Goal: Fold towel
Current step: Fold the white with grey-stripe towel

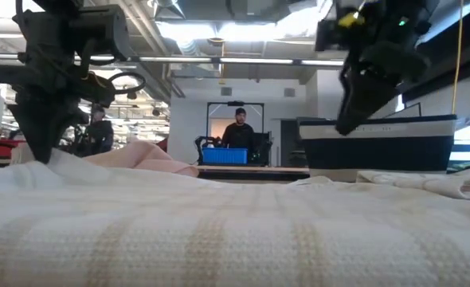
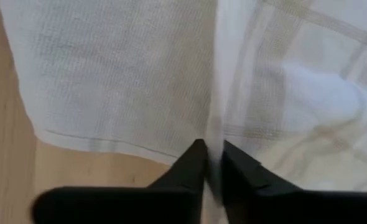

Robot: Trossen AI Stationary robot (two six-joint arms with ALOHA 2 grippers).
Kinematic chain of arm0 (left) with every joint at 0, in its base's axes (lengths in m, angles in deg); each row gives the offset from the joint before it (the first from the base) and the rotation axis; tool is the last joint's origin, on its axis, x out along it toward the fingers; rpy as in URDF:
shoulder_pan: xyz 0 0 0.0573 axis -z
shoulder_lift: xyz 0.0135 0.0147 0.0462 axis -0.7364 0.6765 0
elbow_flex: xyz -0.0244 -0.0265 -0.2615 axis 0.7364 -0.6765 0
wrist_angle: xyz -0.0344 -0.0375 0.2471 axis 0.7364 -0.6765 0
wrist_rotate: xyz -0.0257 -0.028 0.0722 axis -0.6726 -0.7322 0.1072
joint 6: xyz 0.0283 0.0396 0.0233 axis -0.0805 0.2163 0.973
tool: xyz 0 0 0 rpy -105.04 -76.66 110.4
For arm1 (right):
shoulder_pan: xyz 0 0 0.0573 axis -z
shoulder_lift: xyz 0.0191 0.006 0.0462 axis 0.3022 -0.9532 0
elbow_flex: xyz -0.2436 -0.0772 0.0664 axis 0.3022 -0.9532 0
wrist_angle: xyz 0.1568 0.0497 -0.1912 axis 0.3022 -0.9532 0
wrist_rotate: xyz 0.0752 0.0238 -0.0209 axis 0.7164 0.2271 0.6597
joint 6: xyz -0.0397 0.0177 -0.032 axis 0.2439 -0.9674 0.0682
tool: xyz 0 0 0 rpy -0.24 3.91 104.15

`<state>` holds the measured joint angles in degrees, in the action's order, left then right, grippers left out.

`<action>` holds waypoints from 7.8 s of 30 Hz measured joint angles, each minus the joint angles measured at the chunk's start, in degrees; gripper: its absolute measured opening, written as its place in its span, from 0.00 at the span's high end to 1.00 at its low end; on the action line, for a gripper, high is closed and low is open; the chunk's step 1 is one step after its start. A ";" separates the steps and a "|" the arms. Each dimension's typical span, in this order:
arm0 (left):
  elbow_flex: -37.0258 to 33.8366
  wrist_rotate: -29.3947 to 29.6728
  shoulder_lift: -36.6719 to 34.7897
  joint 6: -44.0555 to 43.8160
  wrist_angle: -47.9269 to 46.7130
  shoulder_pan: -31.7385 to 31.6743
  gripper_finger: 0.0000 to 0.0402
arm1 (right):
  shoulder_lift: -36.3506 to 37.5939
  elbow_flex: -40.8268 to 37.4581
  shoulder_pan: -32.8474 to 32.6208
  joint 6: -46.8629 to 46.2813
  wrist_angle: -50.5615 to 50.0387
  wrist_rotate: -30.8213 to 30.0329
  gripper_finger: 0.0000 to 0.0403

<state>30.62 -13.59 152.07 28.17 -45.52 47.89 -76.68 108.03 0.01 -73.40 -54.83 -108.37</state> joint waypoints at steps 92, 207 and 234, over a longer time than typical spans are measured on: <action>6.05 5.80 -4.71 -46.98 32.99 47.99 1.00 | 5.46 -6.63 -18.27 -16.37 35.63 20.39 0.99; 15.61 40.52 19.23 -70.26 -30.67 32.36 1.00 | -0.64 -7.68 -4.49 -11.46 3.56 -24.05 0.99; 11.52 33.33 18.66 -40.11 2.00 29.89 0.61 | -1.29 -5.13 0.45 -3.16 22.12 -5.08 0.43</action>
<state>42.14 19.74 170.73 -11.94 -43.52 77.78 -77.97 102.89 0.46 -76.56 -32.71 -113.44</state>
